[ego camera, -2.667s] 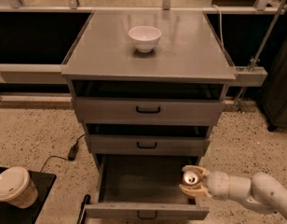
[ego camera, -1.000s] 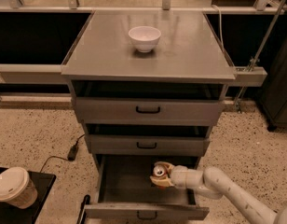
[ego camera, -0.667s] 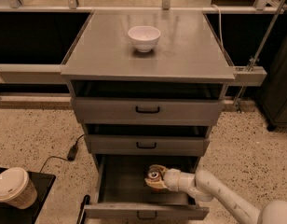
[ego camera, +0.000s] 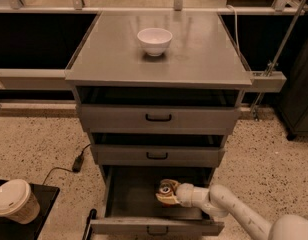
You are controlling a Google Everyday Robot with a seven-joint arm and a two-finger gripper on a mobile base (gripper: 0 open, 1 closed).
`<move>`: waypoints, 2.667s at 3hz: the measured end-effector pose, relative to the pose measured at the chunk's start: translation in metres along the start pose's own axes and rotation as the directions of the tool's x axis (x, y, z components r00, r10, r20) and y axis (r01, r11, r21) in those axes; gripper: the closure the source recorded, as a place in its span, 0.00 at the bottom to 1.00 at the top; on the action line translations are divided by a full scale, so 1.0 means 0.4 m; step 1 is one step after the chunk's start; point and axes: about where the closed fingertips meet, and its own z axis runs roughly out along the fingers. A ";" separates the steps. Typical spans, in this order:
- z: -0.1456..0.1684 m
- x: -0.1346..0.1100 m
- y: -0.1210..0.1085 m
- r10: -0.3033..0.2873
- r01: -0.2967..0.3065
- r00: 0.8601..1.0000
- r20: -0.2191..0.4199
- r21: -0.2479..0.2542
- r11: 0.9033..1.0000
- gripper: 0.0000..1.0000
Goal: Place coke can into bottom drawer
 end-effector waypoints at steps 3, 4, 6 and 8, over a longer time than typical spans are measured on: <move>0.060 0.132 -0.139 -0.067 0.072 0.997 -0.044 0.108 0.992 1.00; 0.064 0.145 -0.168 -0.064 0.075 0.995 -0.075 0.155 0.985 1.00; 0.111 0.189 -0.142 -0.038 0.052 0.993 -0.113 0.124 0.991 1.00; 0.144 0.227 -0.124 -0.017 0.033 0.989 -0.147 0.108 0.994 0.81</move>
Offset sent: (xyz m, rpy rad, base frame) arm 0.0495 0.0068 -0.0974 0.0454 0.0074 -0.1048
